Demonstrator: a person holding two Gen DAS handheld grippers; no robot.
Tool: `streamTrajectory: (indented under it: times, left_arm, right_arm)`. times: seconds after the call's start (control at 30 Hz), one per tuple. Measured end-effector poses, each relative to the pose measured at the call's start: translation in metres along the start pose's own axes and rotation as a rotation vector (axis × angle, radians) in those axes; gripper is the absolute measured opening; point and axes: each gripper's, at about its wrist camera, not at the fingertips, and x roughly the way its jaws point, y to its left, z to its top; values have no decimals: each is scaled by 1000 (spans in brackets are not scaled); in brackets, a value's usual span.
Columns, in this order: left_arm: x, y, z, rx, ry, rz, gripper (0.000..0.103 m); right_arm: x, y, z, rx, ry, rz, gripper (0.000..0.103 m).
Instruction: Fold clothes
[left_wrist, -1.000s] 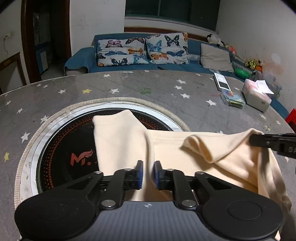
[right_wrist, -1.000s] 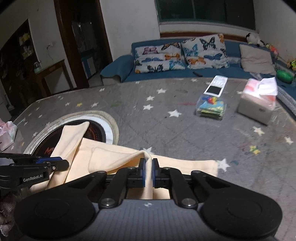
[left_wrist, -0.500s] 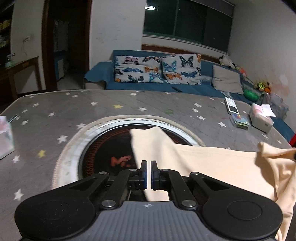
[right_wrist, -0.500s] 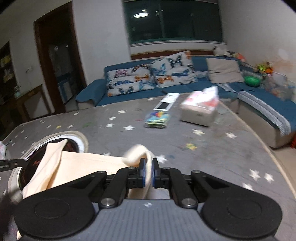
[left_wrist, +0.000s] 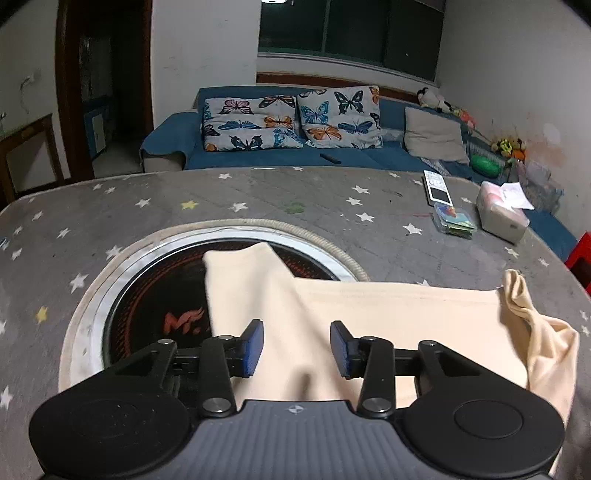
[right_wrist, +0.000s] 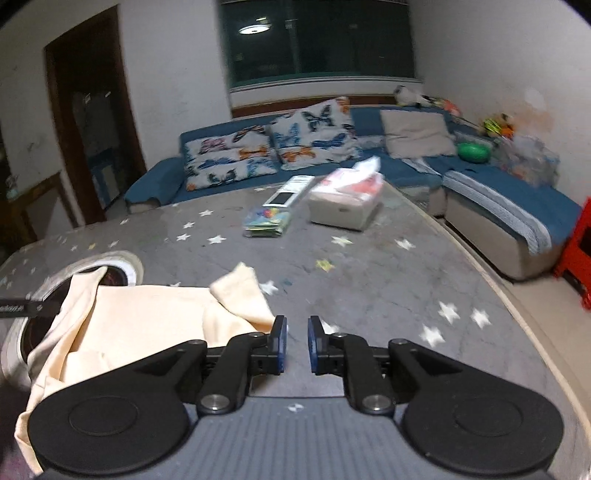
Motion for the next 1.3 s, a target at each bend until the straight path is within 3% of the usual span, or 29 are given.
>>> streamTrajectory:
  times: [0.07, 0.27, 0.4, 0.5, 0.57, 0.67, 0.97, 1.3]
  left_arm:
    - [10, -3, 5, 8, 10, 6, 47]
    - [40, -6, 15, 36, 41, 35, 53]
    - [55, -3, 18, 32, 52, 47, 54]
    - [62, 1, 18, 19, 59, 46, 54]
    - [64, 8, 18, 2, 62, 40, 54]
    - [66, 18, 19, -30, 56, 22, 54]
    - [80, 20, 35, -56, 53, 23, 54]
    - [111, 14, 46, -21, 73, 116, 52]
  right_arm:
    - [15, 9, 7, -25, 14, 24, 32]
    - [64, 41, 15, -118, 85, 81, 41]
    - [73, 40, 16, -103, 80, 74, 42]
    - [79, 38, 16, -87, 73, 67, 32]
    - [82, 37, 16, -76, 69, 62, 15]
    - [84, 32, 17, -59, 55, 49, 7]
    - [40, -23, 17, 7, -46, -131, 5]
    - [19, -75, -12, 115, -19, -273, 5]
